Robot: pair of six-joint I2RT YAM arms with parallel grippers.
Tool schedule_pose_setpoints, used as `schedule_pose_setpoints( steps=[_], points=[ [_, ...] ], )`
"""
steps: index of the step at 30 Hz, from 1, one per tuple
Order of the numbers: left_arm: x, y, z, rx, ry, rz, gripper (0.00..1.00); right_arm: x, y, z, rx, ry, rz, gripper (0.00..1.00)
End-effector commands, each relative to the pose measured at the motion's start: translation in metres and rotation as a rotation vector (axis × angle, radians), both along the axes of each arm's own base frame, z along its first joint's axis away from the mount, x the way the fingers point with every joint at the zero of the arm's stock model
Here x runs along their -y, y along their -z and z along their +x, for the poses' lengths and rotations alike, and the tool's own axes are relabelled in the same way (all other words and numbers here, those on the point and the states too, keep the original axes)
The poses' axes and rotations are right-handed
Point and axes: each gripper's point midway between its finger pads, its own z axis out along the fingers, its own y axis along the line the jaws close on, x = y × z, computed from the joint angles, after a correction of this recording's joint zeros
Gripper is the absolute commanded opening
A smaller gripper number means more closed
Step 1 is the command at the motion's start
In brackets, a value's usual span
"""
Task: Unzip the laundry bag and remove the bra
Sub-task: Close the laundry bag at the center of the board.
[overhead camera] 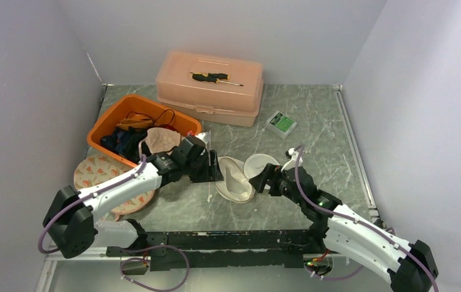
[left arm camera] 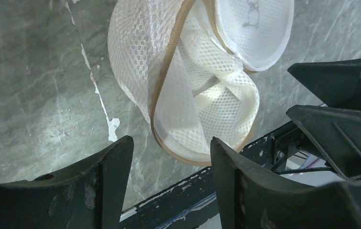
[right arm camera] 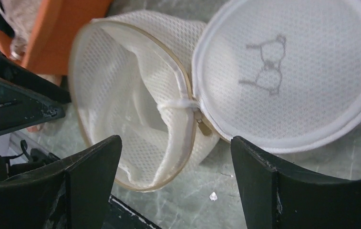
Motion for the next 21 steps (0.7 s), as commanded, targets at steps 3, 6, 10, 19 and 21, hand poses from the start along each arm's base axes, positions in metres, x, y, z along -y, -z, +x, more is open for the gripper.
schedule_pose_setpoints(
  steps=[3, 6, 10, 19, 21],
  points=[
    [0.015, 0.017, 0.004, -0.028, 0.002, -0.037, 0.63, 0.006, 0.021, -0.007, -0.123, 0.106, 0.088, 0.89],
    [0.014, 0.026, 0.004, -0.032, -0.010, -0.043, 0.58, 0.015, 0.034, -0.012, -0.157, 0.177, 0.156, 0.91],
    [0.016, 0.033, 0.005, -0.034, -0.015, -0.059, 0.45, 0.015, 0.045, -0.013, -0.204, 0.233, 0.242, 0.92],
    [0.017, 0.045, 0.002, -0.043, -0.014, -0.073, 0.13, 0.026, 0.046, 0.009, -0.189, 0.421, 0.377, 0.95],
    [0.016, 0.047, 0.001, -0.046, -0.009, -0.068, 0.09, 0.031, 0.048, 0.015, -0.171, 0.462, 0.390, 0.94]
  ],
)
